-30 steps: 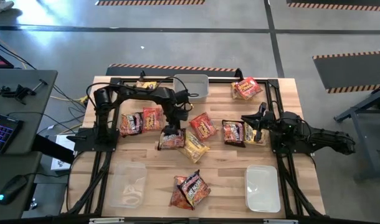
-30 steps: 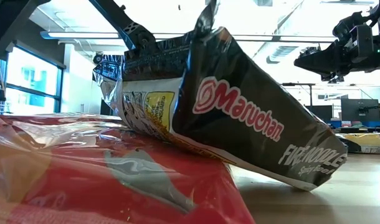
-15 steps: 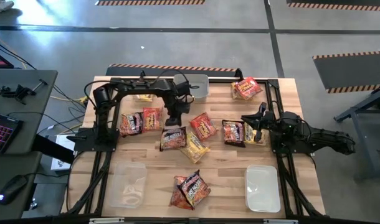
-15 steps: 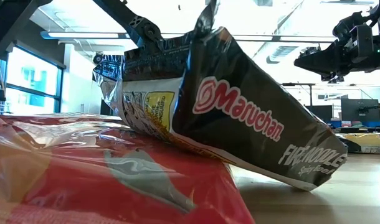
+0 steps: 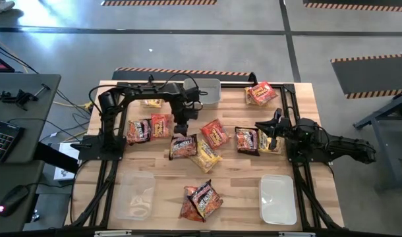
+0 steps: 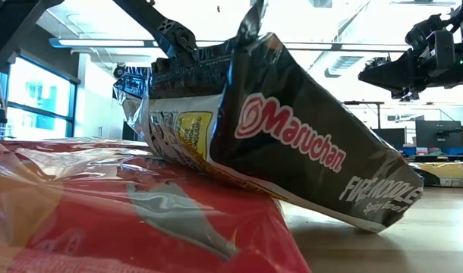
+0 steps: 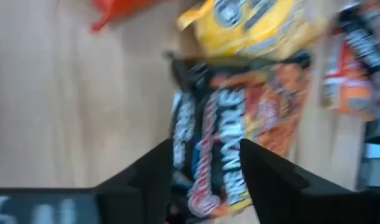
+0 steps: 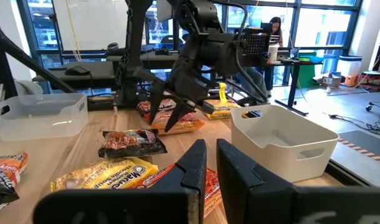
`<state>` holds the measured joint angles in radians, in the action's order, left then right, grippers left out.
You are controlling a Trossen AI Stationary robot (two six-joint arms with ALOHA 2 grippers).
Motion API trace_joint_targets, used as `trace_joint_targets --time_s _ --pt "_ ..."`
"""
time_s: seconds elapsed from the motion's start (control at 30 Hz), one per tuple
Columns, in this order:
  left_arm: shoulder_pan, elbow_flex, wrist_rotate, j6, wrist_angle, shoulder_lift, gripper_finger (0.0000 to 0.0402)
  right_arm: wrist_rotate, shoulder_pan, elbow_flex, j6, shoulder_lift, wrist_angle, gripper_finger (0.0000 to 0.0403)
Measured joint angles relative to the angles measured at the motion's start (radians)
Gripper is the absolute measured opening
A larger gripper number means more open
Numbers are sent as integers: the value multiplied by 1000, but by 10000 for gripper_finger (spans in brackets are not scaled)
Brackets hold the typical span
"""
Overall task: Sort Maruchan noodles
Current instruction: Put the middle black noodle pack into the gray bin
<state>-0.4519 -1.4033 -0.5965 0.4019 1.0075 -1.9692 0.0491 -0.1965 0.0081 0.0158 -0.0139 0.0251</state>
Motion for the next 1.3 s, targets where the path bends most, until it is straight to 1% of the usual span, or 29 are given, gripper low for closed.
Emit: trace_joint_targets --time_s 0.07,0.17,0.4,0.53,0.7,0.9,1.03,1.3 --pt "-5 0 -35 2 -35 -12 206 0 0 0 0 0 0 23" --pt "-12 0 -55 11 -63 -33 221 0 0 0 0 0 0 23" --pt "-27 0 -87 37 -61 -86 221 0 0 0 0 0 0 23" --pt "-26 0 -180 64 -58 -116 223 0 0 0 0 0 0 23" --pt "-25 0 -184 66 -57 -155 223 0 0 0 0 0 0 23" --pt "-8 0 -186 110 -49 -163 221 0 0 0 0 0 0 23" --pt "9 0 -188 142 -36 -163 201 0 0 0 0 0 0 23" --pt "23 0 -191 177 -18 -162 126 0 0 0 0 0 0 23"
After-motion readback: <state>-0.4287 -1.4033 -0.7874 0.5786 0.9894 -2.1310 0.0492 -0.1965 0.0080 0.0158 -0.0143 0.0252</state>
